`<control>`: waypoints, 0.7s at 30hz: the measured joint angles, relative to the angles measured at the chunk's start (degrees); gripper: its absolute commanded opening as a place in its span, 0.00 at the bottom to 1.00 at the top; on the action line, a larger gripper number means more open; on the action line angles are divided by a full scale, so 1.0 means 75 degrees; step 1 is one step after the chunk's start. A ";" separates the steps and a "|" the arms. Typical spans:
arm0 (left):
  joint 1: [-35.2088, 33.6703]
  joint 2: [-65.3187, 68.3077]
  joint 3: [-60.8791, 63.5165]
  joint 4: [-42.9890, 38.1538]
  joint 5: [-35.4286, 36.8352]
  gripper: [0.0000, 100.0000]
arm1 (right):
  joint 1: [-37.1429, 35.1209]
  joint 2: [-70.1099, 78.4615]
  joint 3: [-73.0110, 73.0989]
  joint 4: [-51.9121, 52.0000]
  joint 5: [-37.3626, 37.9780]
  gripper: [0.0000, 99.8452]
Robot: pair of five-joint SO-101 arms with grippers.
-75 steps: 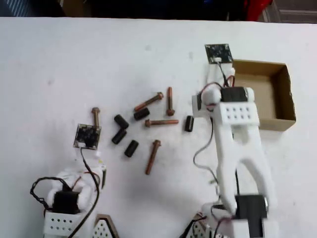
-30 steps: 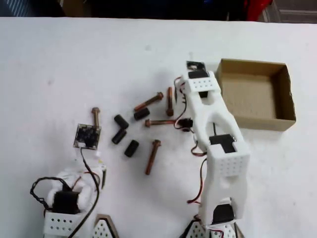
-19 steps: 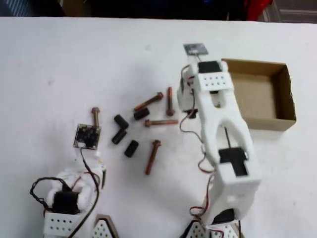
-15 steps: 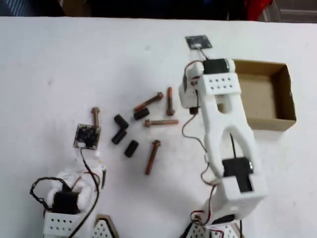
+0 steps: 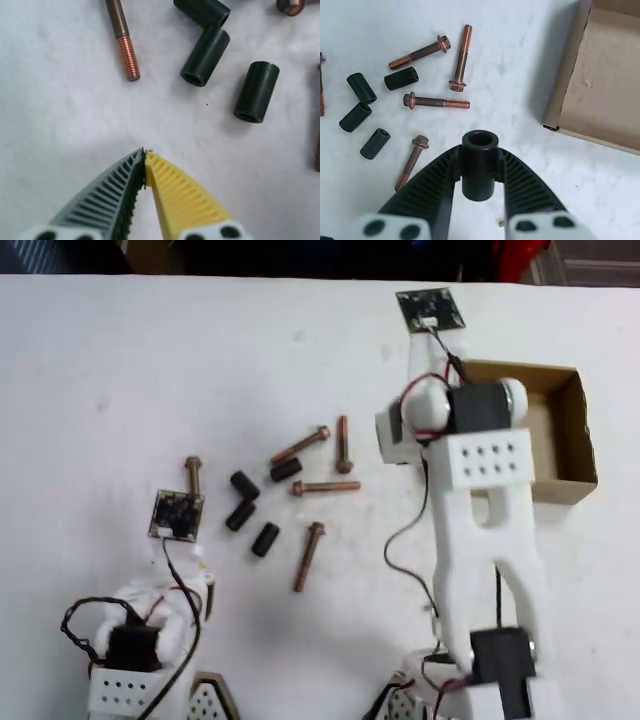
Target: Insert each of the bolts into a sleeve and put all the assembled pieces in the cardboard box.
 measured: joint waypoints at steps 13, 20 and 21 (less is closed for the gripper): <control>0.0000 0.0000 0.0000 0.0000 0.0000 0.02 | -0.0012 -0.3786 0.2462 -0.0352 0.0047 0.02; 0.0000 0.0000 0.0000 0.0000 0.0000 0.02 | -0.0012 -0.5275 0.4384 -0.1325 0.0047 0.02; 0.0000 0.0000 0.0000 0.0000 0.0000 0.02 | -0.0012 -0.5439 0.4630 -0.1477 0.0082 0.02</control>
